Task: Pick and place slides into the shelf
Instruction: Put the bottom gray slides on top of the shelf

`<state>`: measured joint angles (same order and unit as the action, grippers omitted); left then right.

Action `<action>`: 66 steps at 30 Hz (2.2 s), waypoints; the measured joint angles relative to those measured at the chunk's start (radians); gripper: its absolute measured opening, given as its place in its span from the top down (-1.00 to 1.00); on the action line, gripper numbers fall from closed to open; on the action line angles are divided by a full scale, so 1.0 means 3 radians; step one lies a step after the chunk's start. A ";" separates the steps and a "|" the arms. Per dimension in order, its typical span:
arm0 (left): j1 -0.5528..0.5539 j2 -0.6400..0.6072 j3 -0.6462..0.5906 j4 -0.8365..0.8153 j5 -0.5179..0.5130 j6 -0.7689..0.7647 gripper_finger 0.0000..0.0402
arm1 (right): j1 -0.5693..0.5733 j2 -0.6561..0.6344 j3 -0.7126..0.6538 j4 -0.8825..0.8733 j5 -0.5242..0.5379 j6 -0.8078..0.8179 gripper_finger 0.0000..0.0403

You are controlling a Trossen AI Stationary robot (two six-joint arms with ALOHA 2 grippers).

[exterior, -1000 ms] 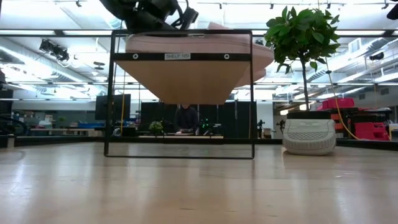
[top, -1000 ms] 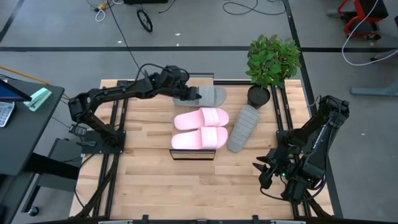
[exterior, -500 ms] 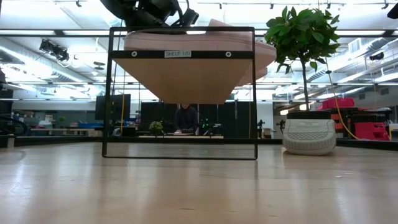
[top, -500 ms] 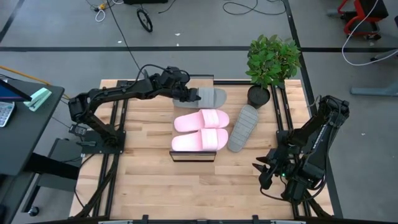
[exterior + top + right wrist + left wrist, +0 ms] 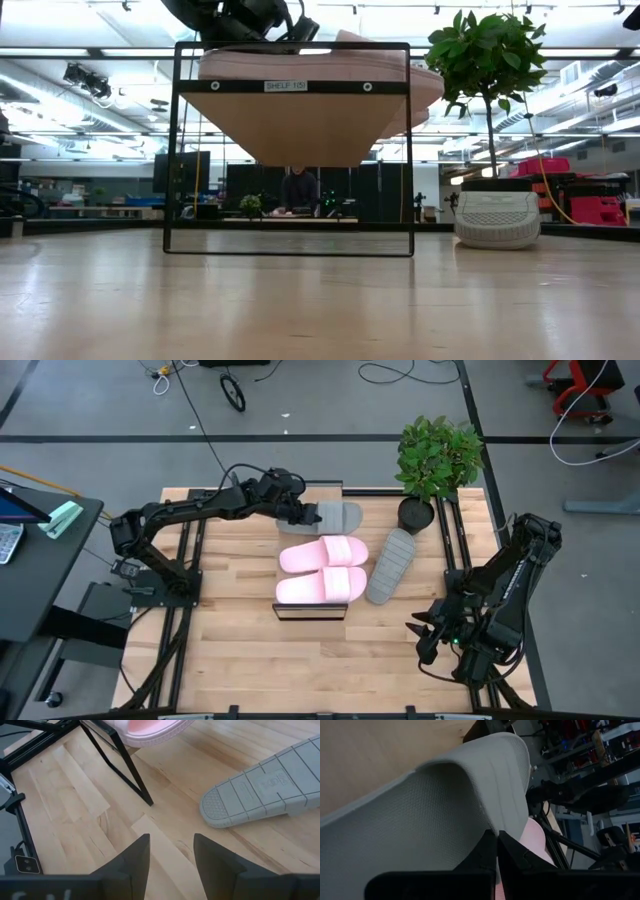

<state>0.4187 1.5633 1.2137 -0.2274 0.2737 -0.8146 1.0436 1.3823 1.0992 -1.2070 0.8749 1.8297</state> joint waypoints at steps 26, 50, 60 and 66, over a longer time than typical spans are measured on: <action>-0.0041 0.0007 -0.0006 0.0138 0.0153 -0.0153 0.93 | 0.0001 0.0000 0.0000 -0.0001 0.0000 0.0000 0.22; -0.0057 0.0006 -0.0006 0.0121 0.0421 -0.0115 0.81 | -0.0003 0.0000 0.0000 -0.0001 0.0001 0.0000 0.22; -0.0065 0.0007 -0.0006 0.0124 0.0425 0.0000 0.62 | -0.0003 0.0000 0.0000 -0.0001 0.0001 -0.0001 0.22; -0.0073 0.0151 -0.0005 0.0187 0.0463 0.0004 0.46 | -0.0003 0.0000 0.0000 -0.0001 0.0001 -0.0001 0.22</action>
<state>0.3969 1.6086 1.2121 -0.1714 0.4127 -0.8133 1.0428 1.3823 1.0992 -1.2072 0.8753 1.8294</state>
